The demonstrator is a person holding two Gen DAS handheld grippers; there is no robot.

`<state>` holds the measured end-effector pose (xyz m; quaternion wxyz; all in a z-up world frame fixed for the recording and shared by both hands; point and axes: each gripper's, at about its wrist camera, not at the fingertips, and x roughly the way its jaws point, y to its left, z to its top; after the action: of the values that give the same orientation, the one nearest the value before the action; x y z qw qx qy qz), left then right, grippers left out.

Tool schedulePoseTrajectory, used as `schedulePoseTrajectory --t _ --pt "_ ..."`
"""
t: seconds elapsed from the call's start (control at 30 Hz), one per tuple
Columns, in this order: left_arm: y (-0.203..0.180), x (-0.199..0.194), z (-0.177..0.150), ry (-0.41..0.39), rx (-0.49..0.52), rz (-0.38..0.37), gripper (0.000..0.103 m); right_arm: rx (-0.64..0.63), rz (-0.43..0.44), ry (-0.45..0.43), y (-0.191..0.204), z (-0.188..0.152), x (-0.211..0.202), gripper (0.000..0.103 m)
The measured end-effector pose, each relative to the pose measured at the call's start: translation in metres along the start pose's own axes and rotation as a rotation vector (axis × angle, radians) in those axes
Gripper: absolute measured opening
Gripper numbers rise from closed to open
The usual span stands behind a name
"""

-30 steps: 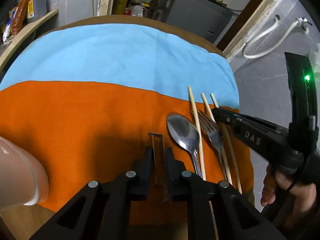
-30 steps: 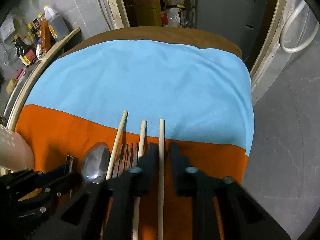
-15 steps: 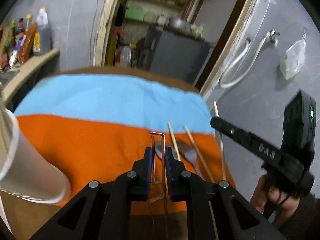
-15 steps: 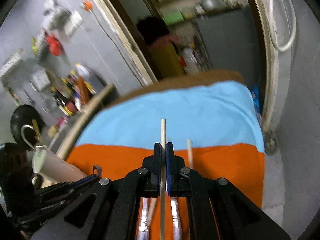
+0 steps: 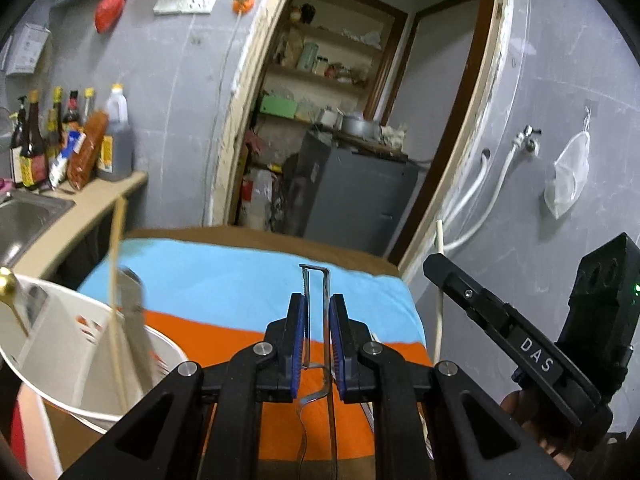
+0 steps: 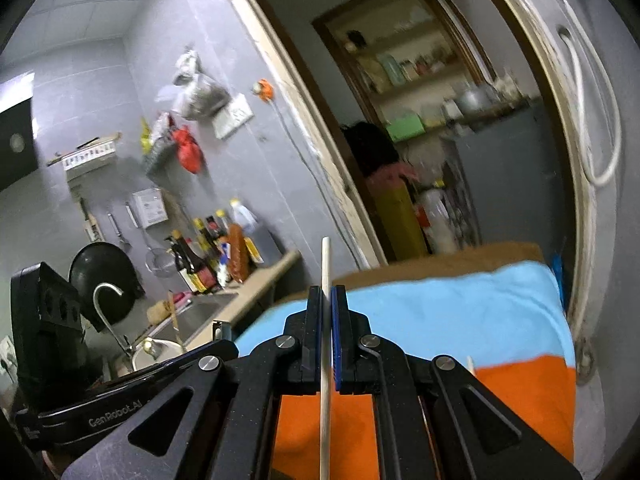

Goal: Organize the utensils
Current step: 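Grasp the wire clip with the left tool while the right tool grasps a chopstick, then carry the wire clip with the left tool while the right tool carries the chopstick to the caddy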

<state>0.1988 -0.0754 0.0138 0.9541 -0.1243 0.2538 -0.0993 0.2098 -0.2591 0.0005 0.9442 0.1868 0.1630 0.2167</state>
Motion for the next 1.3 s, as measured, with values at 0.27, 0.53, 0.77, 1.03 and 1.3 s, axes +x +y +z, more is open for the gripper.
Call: schedulePoseTrajectory --t 0.27,0.53,0.77,1.03,1.3 --pt "0.027 -0.038 0.029 -0.100 -0.030 0.015 0.012 -0.035 0.054 -0.090 0.052 0.023 -0.002 0.004" --pt "0.077 -0.084 0.063 -0.247 -0.092 0.085 0.012 0.026 0.155 -0.177 0.095 0.037 0.015 0.004" --pt "0.134 -0.095 0.070 -0.320 -0.138 0.244 0.012 0.049 0.208 -0.215 0.126 0.029 0.044 0.004" --pt "0.170 -0.079 0.065 -0.320 -0.117 0.347 0.012 0.047 0.212 -0.232 0.146 0.011 0.077 0.004" --pt "0.174 -0.064 0.045 -0.303 -0.113 0.349 0.012 -0.038 0.167 -0.178 0.153 -0.015 0.092 0.004"
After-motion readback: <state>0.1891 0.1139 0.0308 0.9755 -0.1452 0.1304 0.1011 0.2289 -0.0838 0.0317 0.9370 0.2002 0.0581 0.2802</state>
